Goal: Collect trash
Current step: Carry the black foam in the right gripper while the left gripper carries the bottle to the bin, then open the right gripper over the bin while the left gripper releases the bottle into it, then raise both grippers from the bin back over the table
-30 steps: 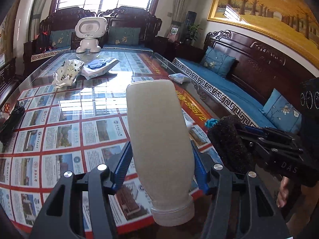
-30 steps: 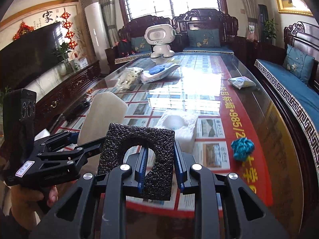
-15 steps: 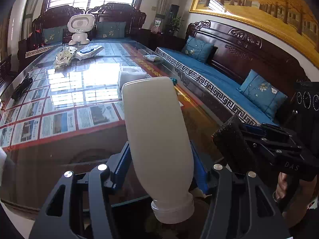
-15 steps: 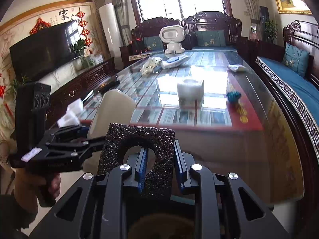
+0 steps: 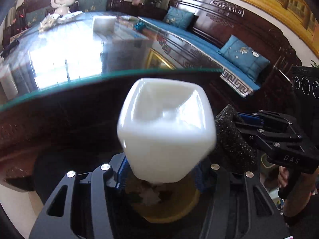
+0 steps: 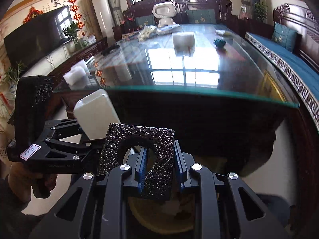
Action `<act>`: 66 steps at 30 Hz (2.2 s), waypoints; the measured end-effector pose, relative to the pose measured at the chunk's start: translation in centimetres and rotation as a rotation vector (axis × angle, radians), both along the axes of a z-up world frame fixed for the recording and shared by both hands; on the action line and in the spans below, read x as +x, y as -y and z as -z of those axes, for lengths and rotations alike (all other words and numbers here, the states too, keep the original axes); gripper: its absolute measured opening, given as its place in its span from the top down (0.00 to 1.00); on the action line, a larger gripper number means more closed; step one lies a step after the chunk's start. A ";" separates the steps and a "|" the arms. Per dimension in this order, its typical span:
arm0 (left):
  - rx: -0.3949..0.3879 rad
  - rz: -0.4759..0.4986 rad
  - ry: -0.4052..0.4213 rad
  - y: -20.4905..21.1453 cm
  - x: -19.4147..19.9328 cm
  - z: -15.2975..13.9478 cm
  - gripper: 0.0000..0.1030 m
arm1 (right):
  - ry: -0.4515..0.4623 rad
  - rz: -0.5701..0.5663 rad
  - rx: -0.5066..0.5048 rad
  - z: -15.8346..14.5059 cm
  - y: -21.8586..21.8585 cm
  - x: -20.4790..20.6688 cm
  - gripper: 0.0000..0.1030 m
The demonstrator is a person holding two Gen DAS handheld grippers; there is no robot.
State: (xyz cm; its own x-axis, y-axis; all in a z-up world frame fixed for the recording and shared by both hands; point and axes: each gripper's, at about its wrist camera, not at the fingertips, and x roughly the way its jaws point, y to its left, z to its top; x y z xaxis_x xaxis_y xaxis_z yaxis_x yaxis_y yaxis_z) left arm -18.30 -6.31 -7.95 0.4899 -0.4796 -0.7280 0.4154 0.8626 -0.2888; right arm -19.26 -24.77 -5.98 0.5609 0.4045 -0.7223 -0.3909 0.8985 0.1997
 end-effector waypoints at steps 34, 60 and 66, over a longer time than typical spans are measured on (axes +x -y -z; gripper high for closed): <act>0.129 0.196 -0.144 5.2 -2.9 7.5 0.36 | -0.089 0.085 -0.103 4.5 2.2 -2.6 0.43; 0.106 0.042 0.073 3.4 4.9 -2.0 0.28 | 0.075 0.077 -0.022 -2.9 0.9 4.1 0.43; 0.092 0.006 0.129 3.3 8.7 -4.6 0.20 | 0.134 0.085 0.011 -5.3 0.5 7.8 0.35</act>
